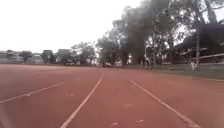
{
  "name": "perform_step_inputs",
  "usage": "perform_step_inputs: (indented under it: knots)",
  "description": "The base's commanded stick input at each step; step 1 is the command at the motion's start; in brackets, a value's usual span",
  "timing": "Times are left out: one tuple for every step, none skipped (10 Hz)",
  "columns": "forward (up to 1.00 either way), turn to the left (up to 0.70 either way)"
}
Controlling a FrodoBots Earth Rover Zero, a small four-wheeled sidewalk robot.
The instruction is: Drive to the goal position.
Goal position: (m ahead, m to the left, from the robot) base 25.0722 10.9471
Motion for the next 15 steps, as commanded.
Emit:
perform_step_inputs:
  knots:
    - [0.45, 0.00]
    - [0.45, 0.00]
    - [0.45, 0.00]
    - [0.45, 0.00]
    - [0.45, 0.00]
    - [0.45, 0.00]
    - [0.45, 0.00]
    - [0.45, 0.00]
    - [0.45, 0.00]
    - [0.45, 0.00]
    - [0.45, 0.00]
    - [0.45, 0.00]
    - [0.45, 0.00]
    - [0.45, 0.00]
    - [0.45, 0.00]
